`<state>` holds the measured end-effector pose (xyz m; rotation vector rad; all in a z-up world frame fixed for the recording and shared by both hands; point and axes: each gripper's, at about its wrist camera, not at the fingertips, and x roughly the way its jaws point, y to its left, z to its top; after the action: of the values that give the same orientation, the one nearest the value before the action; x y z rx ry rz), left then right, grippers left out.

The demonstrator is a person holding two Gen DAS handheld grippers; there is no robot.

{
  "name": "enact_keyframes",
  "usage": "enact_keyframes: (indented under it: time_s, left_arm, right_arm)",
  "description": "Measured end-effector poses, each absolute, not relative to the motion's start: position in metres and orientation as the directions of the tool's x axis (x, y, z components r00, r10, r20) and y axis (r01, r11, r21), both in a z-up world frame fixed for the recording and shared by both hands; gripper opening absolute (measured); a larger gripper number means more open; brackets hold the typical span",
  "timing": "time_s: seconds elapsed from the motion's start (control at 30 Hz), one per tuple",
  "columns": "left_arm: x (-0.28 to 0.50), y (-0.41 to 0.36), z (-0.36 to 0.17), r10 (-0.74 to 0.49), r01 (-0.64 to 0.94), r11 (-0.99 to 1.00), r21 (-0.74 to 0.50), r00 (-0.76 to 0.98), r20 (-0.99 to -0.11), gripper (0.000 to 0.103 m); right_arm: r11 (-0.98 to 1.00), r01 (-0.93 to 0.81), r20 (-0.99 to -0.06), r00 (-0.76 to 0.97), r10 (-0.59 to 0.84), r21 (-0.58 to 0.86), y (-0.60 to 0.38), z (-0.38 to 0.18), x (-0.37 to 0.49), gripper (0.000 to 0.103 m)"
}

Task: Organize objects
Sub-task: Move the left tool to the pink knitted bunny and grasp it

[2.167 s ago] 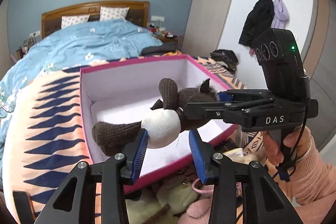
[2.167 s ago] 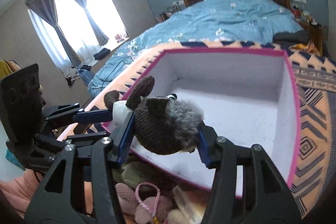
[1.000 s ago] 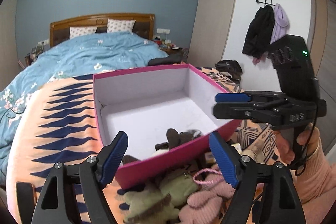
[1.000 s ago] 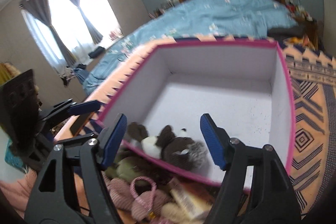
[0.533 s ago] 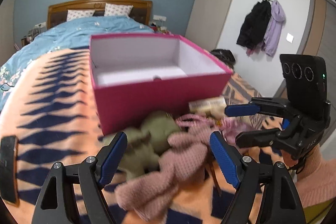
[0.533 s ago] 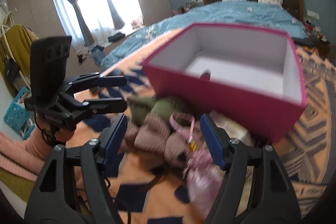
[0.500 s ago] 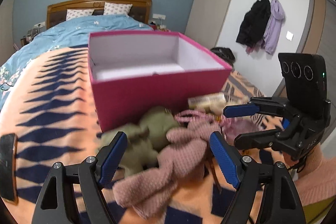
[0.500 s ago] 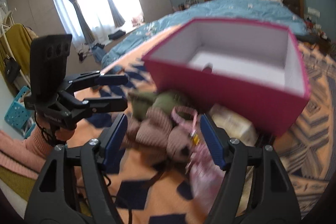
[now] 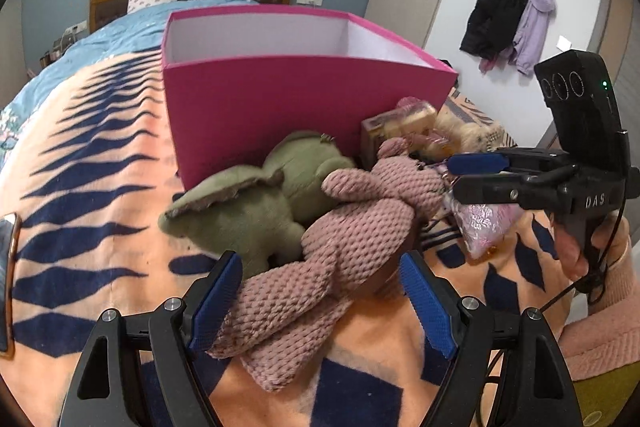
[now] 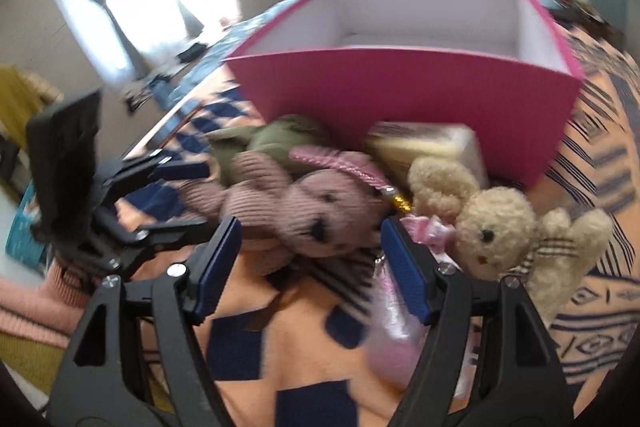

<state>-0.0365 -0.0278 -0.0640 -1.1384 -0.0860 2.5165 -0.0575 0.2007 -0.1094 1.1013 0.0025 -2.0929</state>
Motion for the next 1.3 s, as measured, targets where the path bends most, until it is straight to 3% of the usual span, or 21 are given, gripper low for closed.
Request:
enact_keyframes:
  time_s: [0.43,0.6,0.8,1.13,1.2,1.3]
  left_arm:
    - [-0.027,-0.036,-0.071,0.349,-0.272,-0.935,-0.227,-0.592,-0.727,0.083]
    - [-0.029,-0.037,-0.077,0.359,-0.267,-0.932,-0.246,-0.578,-0.733,0.076]
    - [-0.029,-0.042,-0.076,0.339,-0.237,-0.94,-0.244,-0.592,-0.731,0.062]
    - [-0.034,-0.059,-0.074,0.326,-0.158,-0.943,-0.291,-0.6,-0.73,0.061]
    - [-0.033,-0.057,-0.073,0.315,-0.164,-0.948,-0.273,-0.605,-0.732,0.061]
    - [-0.027,-0.055,-0.07,0.319,-0.182,-0.947,-0.263,-0.603,-0.731,0.063]
  right_arm:
    - [-0.664,0.667,-0.706,-0.287,-0.648,0.338,0.169,-0.124,-0.069,0.073]
    - [-0.647,0.678,-0.695,-0.276,-0.664,0.349,0.166,-0.127,-0.073,0.074]
    - [-0.673,0.652,-0.712,-0.283,-0.643,0.349,0.174,-0.127,-0.073,0.055]
    - [-0.648,0.687,-0.723,-0.259,-0.64,0.328,0.181,-0.114,-0.048,0.057]
    - [-0.659,0.682,-0.712,-0.288,-0.641,0.318,0.184,-0.113,-0.052,0.065]
    - [-0.646,0.703,-0.722,-0.278,-0.633,0.296,0.175,-0.119,-0.054,0.068]
